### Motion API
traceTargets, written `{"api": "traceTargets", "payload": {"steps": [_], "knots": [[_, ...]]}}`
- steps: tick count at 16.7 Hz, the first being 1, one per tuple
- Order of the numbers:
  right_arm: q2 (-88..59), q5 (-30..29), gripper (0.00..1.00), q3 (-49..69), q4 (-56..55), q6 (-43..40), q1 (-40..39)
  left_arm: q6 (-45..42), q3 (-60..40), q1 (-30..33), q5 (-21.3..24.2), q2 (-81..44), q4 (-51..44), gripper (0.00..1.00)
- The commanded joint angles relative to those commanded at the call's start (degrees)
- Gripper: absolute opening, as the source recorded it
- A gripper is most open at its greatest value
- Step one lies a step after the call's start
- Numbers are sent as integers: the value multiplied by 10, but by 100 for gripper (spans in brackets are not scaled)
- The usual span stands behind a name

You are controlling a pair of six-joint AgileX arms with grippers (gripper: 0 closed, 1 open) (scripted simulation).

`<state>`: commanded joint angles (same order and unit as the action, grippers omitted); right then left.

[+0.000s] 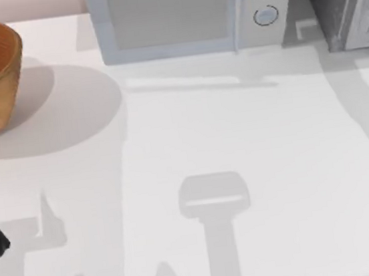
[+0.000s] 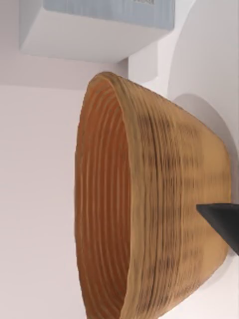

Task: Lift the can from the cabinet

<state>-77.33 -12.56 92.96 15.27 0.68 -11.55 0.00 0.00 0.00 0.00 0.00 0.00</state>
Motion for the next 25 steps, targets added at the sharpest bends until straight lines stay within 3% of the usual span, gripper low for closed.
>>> {"api": "traceTargets", "payload": {"steps": [14,25], "knots": [[-122,22,100,106,-15,0,24,0,0,0,0,0,0,100],[-122,22,17,106,-15,0,24,0,0,0,0,0,0,100]]}}
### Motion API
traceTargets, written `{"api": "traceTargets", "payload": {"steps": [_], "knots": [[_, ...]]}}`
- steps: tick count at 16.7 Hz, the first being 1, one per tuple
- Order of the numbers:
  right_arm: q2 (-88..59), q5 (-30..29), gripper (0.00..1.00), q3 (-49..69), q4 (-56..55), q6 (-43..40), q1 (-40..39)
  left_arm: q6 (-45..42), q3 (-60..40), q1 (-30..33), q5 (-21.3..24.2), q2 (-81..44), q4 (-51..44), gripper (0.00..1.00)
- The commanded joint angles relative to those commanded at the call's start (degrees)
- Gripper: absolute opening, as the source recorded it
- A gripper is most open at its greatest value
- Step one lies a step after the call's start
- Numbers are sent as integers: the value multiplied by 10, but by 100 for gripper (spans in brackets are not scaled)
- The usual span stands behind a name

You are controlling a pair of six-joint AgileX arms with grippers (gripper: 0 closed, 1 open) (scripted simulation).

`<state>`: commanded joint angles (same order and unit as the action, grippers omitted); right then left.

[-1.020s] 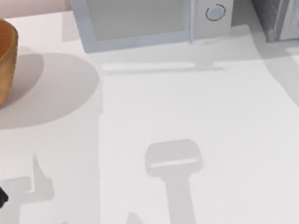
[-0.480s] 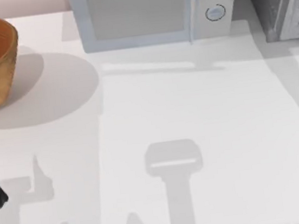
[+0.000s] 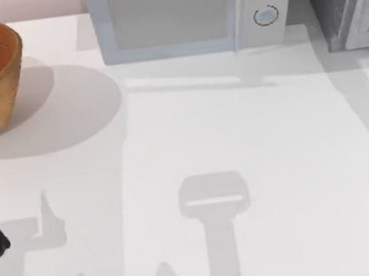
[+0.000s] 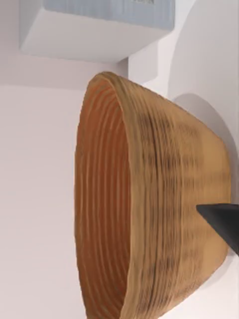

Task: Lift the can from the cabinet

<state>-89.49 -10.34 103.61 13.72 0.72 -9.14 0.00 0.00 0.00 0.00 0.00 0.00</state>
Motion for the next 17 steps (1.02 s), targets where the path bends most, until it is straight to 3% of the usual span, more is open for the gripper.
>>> {"api": "traceTargets", "payload": {"steps": [2,3,12,17], "knots": [[0,0,2,0,0,0,0,0,0,0,0,0,0,100],[0,0,0,0,0,0,0,0,0,0,0,0,0,100],[2,0,0,1,2,1,-2,0,0,0,0,0,0,100],[91,-31,0,13,92,0,-67,0,0,0,0,0,0,100]]}}
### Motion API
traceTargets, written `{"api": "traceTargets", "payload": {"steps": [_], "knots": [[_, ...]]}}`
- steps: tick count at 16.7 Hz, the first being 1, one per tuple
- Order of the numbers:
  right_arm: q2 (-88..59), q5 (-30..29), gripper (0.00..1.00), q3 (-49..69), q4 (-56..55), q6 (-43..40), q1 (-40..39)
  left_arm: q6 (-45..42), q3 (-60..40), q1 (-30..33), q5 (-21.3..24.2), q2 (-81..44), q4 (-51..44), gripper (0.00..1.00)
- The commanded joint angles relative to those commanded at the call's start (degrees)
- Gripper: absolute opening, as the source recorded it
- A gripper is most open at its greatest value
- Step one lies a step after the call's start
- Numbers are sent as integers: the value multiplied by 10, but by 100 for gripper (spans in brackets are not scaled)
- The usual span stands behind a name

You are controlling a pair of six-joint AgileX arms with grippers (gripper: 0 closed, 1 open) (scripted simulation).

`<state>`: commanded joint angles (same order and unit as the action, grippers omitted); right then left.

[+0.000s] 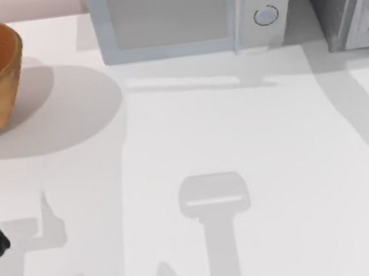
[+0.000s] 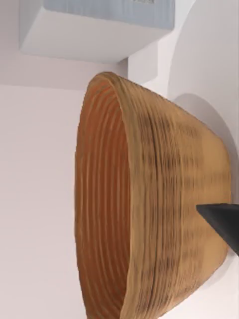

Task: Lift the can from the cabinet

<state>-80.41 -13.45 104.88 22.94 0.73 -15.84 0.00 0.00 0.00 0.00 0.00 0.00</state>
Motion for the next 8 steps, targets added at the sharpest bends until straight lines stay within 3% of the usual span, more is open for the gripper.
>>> {"api": "traceTargets", "payload": {"steps": [4,8], "knots": [[108,-67,0,4,121,-1,-45,0,0,0,0,0,0,100],[141,-92,0,2,155,-1,-61,0,0,0,0,0,0,100]]}}
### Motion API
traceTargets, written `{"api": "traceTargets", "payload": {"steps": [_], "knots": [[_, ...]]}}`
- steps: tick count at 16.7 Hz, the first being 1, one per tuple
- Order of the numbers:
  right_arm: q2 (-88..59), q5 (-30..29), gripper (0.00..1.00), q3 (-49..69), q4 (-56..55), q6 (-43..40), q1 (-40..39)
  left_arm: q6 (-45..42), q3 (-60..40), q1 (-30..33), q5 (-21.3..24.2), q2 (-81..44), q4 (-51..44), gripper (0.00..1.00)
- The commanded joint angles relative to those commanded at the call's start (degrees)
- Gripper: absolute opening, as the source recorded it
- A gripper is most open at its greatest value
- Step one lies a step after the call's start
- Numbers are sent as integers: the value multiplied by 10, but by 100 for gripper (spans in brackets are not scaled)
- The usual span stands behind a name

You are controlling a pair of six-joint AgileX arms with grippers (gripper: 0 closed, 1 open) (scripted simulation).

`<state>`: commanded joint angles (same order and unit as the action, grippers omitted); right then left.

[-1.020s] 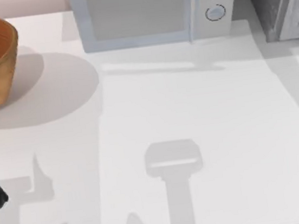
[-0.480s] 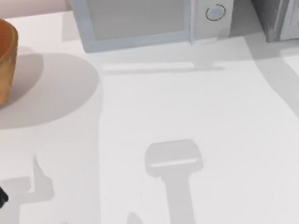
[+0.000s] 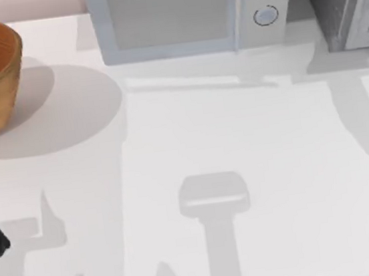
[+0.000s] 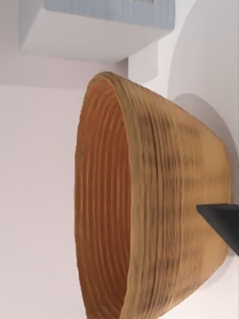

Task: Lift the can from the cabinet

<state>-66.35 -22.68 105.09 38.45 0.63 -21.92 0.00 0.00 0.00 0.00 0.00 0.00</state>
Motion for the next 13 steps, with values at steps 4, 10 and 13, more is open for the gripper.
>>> {"api": "traceTargets", "payload": {"steps": [4,10,13], "knots": [[-1,1,0,0,-1,1,2,0,0,0,0,0,0,100],[70,29,0,-126,-41,-1,25,0,0,0,0,0,0,100],[149,55,0,-260,-86,-1,51,0,0,0,0,0,0,100]]}}
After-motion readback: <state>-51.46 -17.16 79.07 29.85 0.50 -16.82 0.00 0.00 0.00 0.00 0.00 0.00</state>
